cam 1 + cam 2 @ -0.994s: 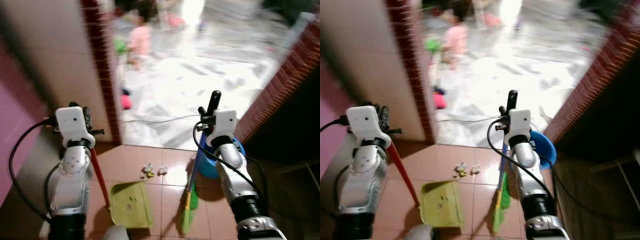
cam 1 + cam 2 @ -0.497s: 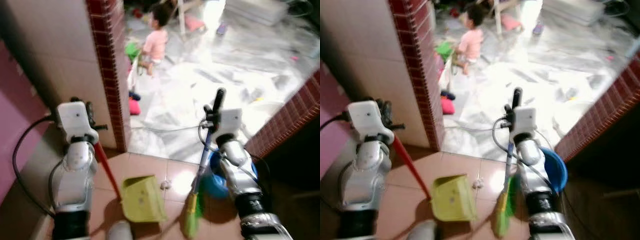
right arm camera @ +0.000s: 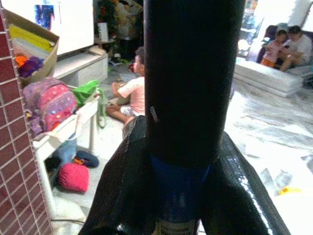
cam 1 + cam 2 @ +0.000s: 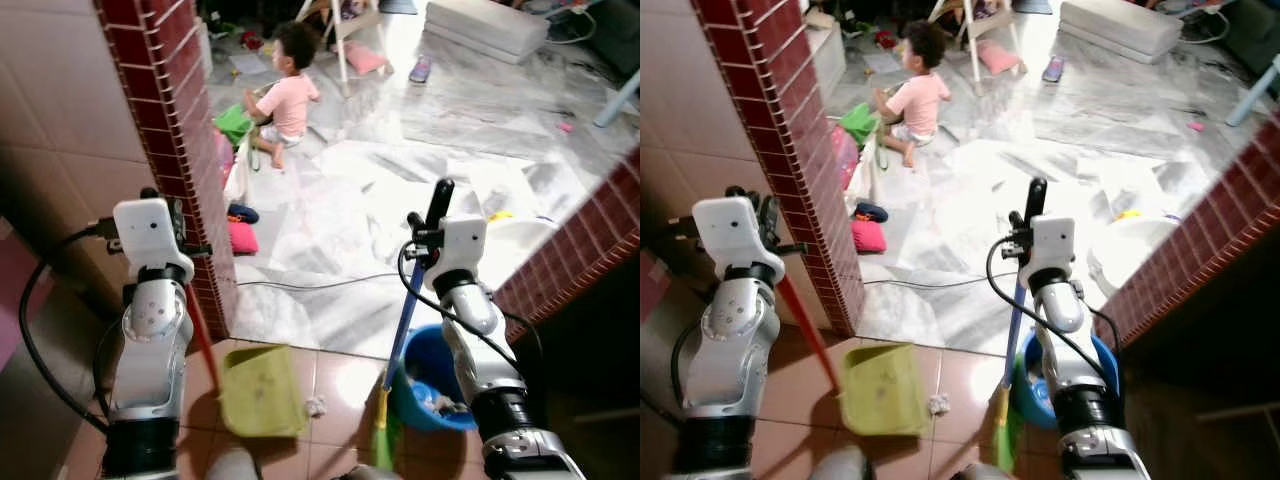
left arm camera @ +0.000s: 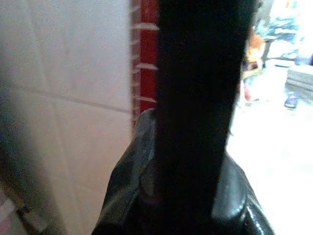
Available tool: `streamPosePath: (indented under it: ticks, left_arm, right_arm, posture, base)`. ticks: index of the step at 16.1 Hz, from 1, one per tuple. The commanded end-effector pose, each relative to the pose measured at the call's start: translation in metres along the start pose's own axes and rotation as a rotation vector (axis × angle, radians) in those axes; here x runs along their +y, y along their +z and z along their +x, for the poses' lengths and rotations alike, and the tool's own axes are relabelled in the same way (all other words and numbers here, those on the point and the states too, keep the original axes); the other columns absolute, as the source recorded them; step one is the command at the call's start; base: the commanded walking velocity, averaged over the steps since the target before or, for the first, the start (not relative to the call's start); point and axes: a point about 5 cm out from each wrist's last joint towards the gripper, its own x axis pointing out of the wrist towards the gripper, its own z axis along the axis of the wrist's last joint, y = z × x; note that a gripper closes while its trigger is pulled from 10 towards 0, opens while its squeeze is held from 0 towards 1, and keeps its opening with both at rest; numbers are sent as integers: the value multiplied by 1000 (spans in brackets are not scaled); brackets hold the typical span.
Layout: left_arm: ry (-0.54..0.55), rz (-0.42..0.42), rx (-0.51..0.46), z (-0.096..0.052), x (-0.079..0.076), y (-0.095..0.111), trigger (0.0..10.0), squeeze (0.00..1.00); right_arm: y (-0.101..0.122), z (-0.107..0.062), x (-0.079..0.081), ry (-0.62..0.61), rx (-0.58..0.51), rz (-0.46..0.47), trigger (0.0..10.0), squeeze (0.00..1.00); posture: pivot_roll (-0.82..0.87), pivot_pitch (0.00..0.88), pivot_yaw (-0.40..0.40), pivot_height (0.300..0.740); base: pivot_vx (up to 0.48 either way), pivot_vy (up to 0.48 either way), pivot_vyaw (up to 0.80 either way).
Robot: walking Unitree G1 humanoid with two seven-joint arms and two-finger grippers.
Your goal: Sweep floor
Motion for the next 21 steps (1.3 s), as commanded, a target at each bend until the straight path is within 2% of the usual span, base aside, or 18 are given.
streamPosePath:
  ticks: [1, 3, 5, 8, 10, 13, 14, 18, 19, 21]
  left_arm:
    - [5, 25, -42, 1, 2, 6, 10000, 0]
    - [-20, 62, -10, 4, 2, -5, 10000, 0]
    - [-52, 93, -2, 10, -4, -9, 10000, 0]
    - [-81, 119, 19, 10, -4, -14, 10000, 0]
    - [-111, 181, -10, 9, -2, -17, 10000, 0]
    - [-128, 235, -23, 11, -1, -19, 10000, 0]
    - [-103, 228, -32, 13, 2, -18, 10000, 0]
    - [-48, 177, -162, 27, 6, 22, 10000, 0]
    - [-37, 171, -217, 31, 8, 38, 10000, 0]
    - [-28, 193, -257, 32, 11, 49, 10000, 0]
  right_arm:
    - [7, 2, 2, 12, -35, -6, 10000, 0]
    - [6, 1, 1, 13, -28, -7, 10000, 0]
    - [3, -2, -1, 6, -17, -6, 10000, 0]
    - [3, -6, -5, 0, -16, -13, 10000, 0]
    - [1, -8, -9, -8, -7, -19, 10000, 0]
    - [3, -8, -11, 0, -7, -28, 10000, 0]
    - [3, -8, -11, 3, -6, -30, 10000, 0]
    - [2, -7, -8, 16, -2, -33, 10000, 0]
    - [3, -6, -6, 22, -2, -29, 10000, 0]
    - [3, -5, -5, 25, -3, -27, 10000, 0]
  posture:
    - [18, 49, -67, 740]
    - [26, 55, -78, 740]
    - [16, 57, -75, 740]
    - [13, 60, -73, 740]
    - [12, 65, -76, 740]
    - [6, 69, -90, 740]
    - [4, 69, -93, 740]
    - [18, 65, -98, 740]
    - [24, 61, -98, 740]
    - [26, 60, -97, 740]
  base:
    - [0, 0, 0]
    - [0, 0, 0]
    - [0, 0, 0]
    - [0, 0, 0]
    - [0, 0, 0]
    - [0, 0, 0]
    - [0, 0, 0]
    - [0, 0, 0]
    - [0, 0, 0]
    - [0, 0, 0]
